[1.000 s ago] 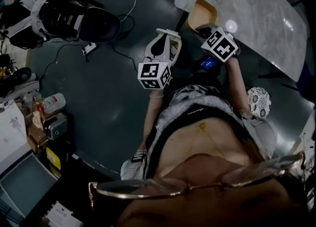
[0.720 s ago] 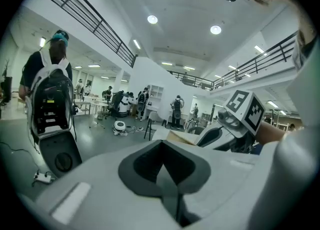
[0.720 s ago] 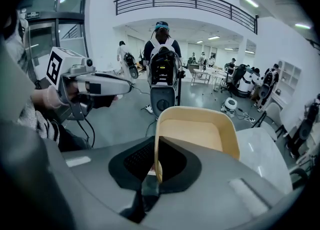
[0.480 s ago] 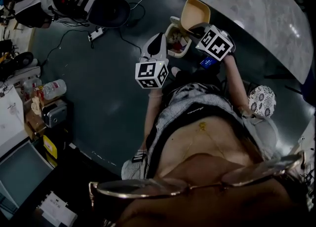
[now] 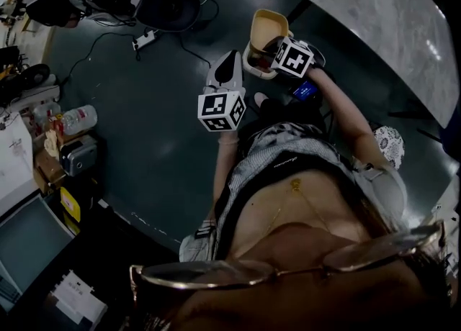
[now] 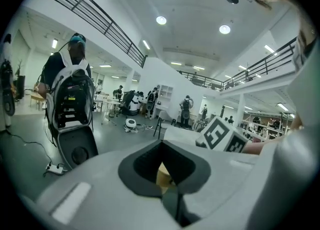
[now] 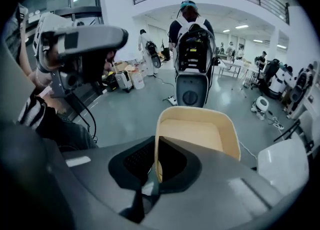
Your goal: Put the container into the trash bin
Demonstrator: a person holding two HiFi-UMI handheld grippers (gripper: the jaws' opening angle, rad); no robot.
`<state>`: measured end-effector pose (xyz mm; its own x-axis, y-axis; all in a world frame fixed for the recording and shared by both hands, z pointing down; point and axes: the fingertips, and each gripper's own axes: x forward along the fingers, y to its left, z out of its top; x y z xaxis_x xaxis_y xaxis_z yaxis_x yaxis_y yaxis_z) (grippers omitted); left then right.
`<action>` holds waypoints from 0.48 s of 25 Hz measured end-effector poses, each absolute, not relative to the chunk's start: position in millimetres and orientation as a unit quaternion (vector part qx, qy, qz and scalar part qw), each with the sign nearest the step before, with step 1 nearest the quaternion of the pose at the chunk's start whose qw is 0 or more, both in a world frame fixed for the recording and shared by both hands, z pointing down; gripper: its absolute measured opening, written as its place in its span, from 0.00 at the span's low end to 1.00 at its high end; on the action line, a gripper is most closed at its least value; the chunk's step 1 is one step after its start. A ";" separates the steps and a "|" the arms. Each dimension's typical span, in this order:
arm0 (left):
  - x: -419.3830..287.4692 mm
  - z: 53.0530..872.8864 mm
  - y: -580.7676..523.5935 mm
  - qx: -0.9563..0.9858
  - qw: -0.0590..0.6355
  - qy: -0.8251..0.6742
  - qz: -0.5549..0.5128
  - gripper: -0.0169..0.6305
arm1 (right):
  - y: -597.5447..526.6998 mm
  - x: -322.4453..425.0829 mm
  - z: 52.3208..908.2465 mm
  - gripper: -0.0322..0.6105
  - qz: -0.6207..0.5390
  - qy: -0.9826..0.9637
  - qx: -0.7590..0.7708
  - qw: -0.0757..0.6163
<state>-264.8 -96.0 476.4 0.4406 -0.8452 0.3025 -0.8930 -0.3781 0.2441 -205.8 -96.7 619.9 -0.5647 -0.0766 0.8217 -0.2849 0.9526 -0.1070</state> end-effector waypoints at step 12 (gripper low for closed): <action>-306.6 505.1 -72.2 0.789 0.221 -0.567 0.080 0.03 | -95.6 -227.0 787.3 0.11 0.206 -0.834 0.021 0.512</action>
